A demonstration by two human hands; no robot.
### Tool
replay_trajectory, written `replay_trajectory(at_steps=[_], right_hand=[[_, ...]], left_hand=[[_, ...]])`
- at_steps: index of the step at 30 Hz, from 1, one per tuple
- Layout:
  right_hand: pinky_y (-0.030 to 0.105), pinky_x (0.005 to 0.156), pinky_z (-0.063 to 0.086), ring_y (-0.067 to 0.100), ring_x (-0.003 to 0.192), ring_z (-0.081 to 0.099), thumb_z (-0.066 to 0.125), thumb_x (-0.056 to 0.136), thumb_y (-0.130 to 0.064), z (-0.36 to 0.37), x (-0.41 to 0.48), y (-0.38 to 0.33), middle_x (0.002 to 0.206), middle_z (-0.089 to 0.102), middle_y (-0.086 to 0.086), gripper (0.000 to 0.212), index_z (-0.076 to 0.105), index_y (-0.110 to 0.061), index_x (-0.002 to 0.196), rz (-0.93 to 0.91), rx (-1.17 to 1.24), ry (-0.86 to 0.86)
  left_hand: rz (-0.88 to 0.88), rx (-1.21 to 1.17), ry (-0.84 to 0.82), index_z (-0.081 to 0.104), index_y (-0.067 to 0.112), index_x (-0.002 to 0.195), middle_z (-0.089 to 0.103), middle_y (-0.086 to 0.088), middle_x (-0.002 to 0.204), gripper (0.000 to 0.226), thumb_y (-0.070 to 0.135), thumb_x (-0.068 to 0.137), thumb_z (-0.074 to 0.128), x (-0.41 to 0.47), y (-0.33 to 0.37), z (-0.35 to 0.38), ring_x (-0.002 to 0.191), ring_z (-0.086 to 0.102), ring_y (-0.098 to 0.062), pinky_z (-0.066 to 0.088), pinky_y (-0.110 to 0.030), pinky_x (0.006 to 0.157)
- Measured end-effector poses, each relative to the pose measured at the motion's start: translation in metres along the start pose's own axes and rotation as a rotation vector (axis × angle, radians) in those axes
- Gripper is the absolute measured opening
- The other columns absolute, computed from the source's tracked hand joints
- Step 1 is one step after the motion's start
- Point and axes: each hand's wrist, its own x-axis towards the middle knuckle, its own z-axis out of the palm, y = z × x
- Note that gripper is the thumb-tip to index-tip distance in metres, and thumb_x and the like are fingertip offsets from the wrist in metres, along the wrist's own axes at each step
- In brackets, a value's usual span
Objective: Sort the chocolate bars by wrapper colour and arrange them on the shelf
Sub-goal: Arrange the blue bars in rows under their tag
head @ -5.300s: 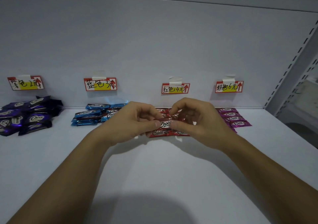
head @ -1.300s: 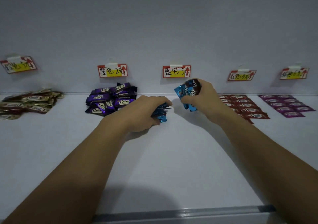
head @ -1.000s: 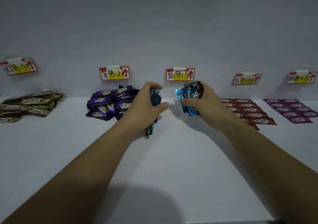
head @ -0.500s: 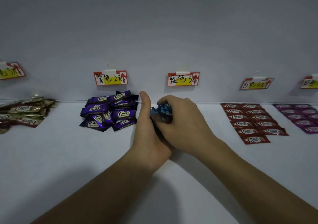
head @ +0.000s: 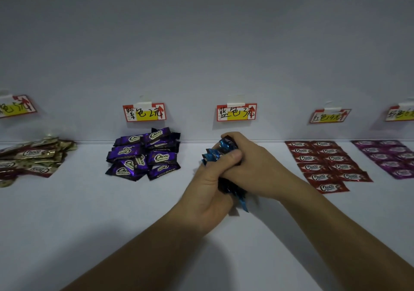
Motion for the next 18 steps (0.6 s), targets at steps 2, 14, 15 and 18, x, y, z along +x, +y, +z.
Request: replay_trajectory(at_steps=[2,14,15,18], right_hand=[[0.03,0.095,0.052,0.009,0.111,0.056,0.073,0.082,-0.034,-0.001,-0.002,0.005,0.129,0.055,-0.004,0.071,0.038,-0.031,0.144,-0.01,0.016,-0.043],[0.016,0.096,0.048,-0.011,0.116,0.056,0.063,0.097,-0.029,-0.014,-0.015,0.008,0.126,0.059,-0.024,0.041,0.046,-0.051,0.128,-0.127,0.425,-0.237],[0.02,0.101,0.046,-0.009,0.119,0.055,0.057,0.101,-0.031,-0.014,-0.014,0.01,0.127,0.06,-0.022,0.033,0.051,-0.052,0.127,-0.152,0.42,-0.218],[0.036,0.106,0.048,0.001,0.126,0.052,0.055,0.101,-0.036,-0.009,-0.012,0.015,0.131,0.058,-0.018,0.034,0.051,-0.054,0.129,-0.224,0.352,-0.182]], left_hand=[[-0.011,0.051,0.003,0.062,0.007,0.13,0.073,-0.018,0.115,0.062,0.016,0.07,0.073,0.002,-0.003,-0.001,0.104,0.073,-0.026,0.059,-0.041,0.089],[-0.092,-0.016,0.103,0.073,0.008,0.11,0.073,-0.008,0.087,0.035,0.029,0.083,0.076,0.01,0.011,-0.011,0.063,0.07,-0.015,0.052,-0.022,0.043],[-0.088,-0.037,0.111,0.073,0.008,0.109,0.072,-0.008,0.083,0.034,0.029,0.082,0.077,0.011,0.014,-0.012,0.058,0.067,-0.014,0.048,-0.019,0.039],[-0.083,-0.038,0.11,0.073,0.008,0.104,0.07,-0.007,0.078,0.033,0.032,0.081,0.078,0.014,0.016,-0.017,0.054,0.064,-0.012,0.047,-0.017,0.039]])
